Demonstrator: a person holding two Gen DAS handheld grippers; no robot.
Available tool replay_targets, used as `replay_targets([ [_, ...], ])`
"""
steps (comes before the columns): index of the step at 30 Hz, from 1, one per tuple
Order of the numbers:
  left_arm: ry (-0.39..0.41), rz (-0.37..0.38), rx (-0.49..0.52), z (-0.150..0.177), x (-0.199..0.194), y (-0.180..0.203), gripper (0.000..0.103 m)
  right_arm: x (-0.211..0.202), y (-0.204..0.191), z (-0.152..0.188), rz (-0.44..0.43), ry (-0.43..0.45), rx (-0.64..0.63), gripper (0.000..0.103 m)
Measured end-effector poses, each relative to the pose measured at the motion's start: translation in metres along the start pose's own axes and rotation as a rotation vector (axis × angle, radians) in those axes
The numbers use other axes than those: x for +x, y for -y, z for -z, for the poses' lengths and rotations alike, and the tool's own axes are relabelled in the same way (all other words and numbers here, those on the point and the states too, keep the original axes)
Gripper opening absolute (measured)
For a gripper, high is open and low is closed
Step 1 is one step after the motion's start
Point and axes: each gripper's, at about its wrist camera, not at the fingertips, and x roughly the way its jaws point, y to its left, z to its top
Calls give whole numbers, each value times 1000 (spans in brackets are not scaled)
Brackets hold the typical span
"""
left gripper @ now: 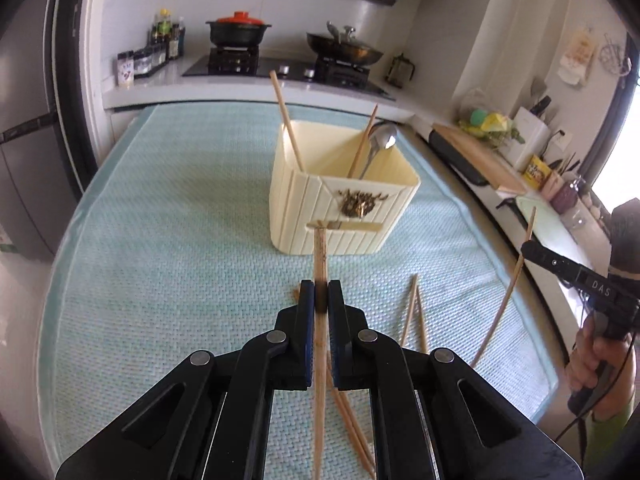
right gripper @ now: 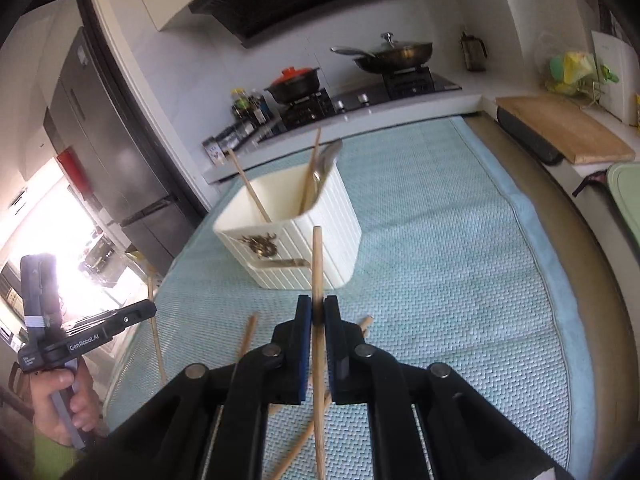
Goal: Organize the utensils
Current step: 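Carry the chopstick upright with the right tool over the caddy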
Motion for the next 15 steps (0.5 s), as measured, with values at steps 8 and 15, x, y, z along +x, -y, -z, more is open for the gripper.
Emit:
replay_targets([
  [8, 141, 43, -15, -9, -49, 4, 5, -54, -52, 6, 21, 159, -122, 6],
  [15, 210, 78, -22, -23, -64, 6, 5, -63, -84, -4, 57, 232, -230, 6],
])
